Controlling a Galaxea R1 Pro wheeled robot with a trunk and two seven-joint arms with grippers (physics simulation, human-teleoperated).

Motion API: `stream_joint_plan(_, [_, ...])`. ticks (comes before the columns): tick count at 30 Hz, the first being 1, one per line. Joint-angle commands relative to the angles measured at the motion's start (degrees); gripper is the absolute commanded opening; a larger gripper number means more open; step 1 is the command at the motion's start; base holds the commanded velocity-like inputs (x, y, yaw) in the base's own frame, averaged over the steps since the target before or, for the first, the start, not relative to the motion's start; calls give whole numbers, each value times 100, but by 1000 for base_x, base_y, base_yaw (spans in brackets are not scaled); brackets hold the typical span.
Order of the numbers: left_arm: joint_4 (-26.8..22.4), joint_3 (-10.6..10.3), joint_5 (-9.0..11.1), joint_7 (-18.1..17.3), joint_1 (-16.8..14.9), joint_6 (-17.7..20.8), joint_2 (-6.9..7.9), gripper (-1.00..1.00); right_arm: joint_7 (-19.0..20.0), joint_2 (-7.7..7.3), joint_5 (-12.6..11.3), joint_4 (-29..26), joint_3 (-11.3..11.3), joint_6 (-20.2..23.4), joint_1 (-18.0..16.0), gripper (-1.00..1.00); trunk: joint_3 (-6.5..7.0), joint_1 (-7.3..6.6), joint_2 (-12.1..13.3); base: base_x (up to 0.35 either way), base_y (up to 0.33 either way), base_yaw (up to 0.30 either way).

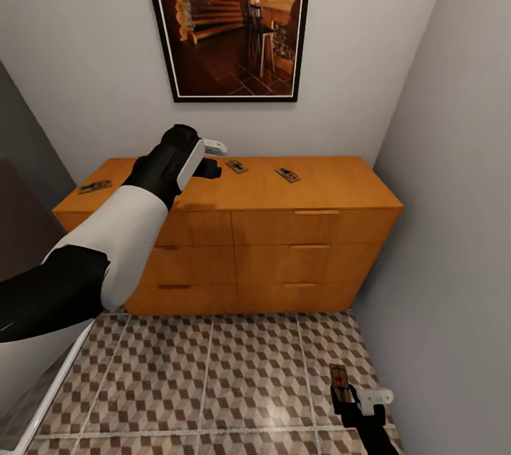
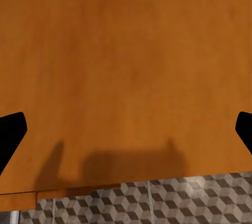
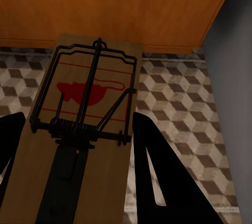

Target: Take the four mousetraps from the cabinet in the bathroom and place them on the bathroom floor. Make sure all four end up on the same floor surface, and ensure that at least two of them are either under or directly next to the same bathroom sink.

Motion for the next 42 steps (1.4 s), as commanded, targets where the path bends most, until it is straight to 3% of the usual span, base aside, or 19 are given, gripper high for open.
stream_joint_plan(1, [-3,-21,41,39,-4,19,2,100,32,-1,20,5,-49,-18,-3,-100,-5,0,-2,7,0,0])
stream_joint_plan(14, [-10,-32,41,39,-4,13,-1,100,41,-4,20,5,-49,-20,78,-100,-5,0,-2,1,-26,0])
stream_joint_plan(19, [-24,-37,41,39,-4,10,-2,100,56,-20,24,-1,-55,-211,593,-100,-5,0,-2,0,-71,0])
stream_joint_plan(26, [-29,-33,43,39,-4,17,-6,100,40,-7,20,1,-51,-1773,1574,-100,-5,0,-2,0,-66,0])
stream_joint_plan(32, [-32,-34,92,39,-4,16,0,100,42,64,14,-6,-51,-1773,2239,-100,-5,0,-2,0,-14,0])
stream_joint_plan(42, [-34,-37,194,39,-5,18,-3,100,25,127,11,-21,-58,-1773,2359,-100,-5,0,-2,71,-50,0])
